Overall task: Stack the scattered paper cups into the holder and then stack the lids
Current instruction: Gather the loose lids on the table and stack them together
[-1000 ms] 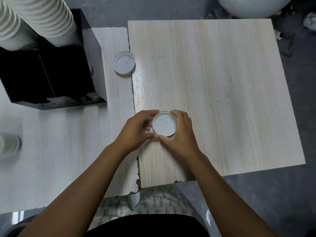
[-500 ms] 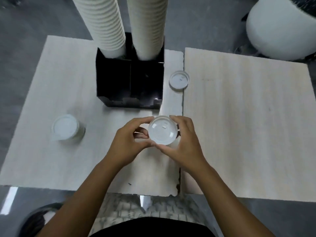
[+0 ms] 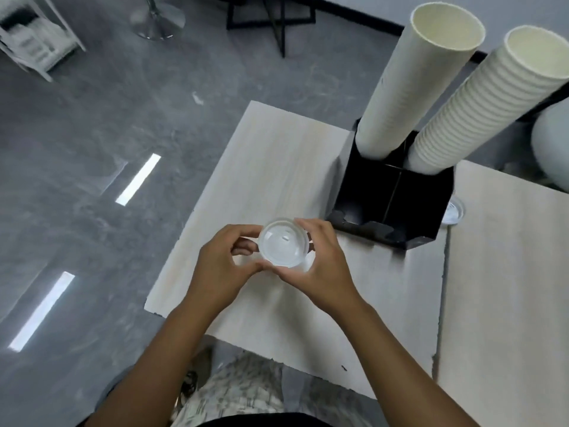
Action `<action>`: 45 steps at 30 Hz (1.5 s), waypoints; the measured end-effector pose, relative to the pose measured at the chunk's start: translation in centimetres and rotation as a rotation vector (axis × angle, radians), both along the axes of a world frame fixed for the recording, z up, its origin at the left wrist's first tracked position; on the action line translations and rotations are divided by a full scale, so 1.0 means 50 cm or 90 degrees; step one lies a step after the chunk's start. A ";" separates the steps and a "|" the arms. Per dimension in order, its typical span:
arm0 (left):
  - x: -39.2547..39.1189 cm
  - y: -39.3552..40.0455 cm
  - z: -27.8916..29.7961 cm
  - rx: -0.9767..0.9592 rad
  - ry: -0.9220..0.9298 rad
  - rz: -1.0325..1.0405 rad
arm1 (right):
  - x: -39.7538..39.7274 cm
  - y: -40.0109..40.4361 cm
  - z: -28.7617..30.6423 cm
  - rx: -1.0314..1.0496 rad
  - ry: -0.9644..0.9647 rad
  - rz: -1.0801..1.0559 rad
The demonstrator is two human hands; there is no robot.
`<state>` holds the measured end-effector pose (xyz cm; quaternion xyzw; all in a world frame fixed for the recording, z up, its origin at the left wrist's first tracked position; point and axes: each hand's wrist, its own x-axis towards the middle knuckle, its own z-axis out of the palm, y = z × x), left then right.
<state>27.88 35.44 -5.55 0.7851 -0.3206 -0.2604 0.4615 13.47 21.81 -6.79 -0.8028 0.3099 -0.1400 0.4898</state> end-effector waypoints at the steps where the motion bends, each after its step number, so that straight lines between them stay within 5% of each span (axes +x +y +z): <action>1: 0.016 0.004 -0.015 0.005 -0.003 0.004 | 0.019 0.003 -0.017 -0.003 0.009 0.004; 11: 0.091 0.008 -0.135 0.068 -0.013 -0.041 | 0.088 0.006 -0.104 -0.045 0.131 0.011; 28: 0.067 -0.001 -0.077 0.069 -0.066 -0.068 | 0.003 -0.003 -0.072 0.018 0.071 -0.054; 37: -0.141 -0.217 0.016 -0.075 -0.037 -0.149 | -0.222 -0.152 0.011 0.007 -0.068 -0.200; 45: -0.327 -0.455 0.012 -0.102 -0.026 -0.156 | -0.411 -0.372 -0.027 0.003 -0.068 -0.308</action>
